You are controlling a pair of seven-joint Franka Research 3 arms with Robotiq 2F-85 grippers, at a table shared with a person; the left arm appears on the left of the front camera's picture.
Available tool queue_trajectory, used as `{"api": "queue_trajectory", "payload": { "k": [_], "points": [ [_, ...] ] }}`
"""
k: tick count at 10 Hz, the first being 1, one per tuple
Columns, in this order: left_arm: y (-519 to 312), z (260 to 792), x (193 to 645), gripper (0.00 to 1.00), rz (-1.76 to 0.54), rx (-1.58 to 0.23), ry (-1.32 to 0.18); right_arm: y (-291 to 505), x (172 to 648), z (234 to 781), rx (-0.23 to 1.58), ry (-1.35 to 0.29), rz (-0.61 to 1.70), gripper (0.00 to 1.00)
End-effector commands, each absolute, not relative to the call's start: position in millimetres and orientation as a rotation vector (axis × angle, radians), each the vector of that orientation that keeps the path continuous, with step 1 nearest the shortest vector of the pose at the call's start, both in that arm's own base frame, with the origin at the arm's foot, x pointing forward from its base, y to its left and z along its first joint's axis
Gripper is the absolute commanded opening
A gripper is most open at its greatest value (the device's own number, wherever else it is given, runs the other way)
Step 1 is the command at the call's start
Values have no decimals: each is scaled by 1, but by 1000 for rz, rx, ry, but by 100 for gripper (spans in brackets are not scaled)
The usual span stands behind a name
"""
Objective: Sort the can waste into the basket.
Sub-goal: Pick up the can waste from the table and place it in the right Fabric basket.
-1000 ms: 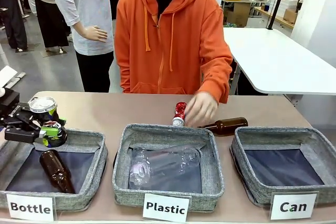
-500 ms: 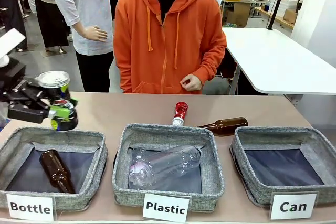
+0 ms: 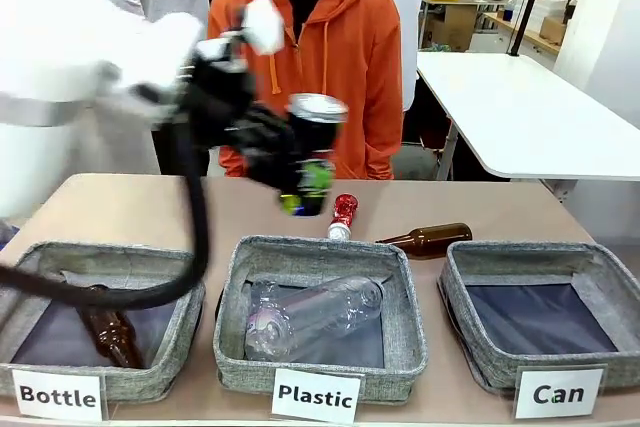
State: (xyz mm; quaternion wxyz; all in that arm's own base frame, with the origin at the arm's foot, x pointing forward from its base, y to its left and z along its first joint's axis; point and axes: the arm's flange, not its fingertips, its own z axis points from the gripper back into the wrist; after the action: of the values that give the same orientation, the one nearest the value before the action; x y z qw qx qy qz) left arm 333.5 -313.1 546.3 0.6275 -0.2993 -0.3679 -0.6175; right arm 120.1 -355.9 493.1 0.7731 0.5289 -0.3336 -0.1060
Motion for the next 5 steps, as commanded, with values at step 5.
{"api": "queue_trajectory", "payload": {
  "k": [5],
  "points": [
    [-551,505,384,39,-1626,-629,-766,-403,106,498,1239,-755,-293,100]
  ]
}}
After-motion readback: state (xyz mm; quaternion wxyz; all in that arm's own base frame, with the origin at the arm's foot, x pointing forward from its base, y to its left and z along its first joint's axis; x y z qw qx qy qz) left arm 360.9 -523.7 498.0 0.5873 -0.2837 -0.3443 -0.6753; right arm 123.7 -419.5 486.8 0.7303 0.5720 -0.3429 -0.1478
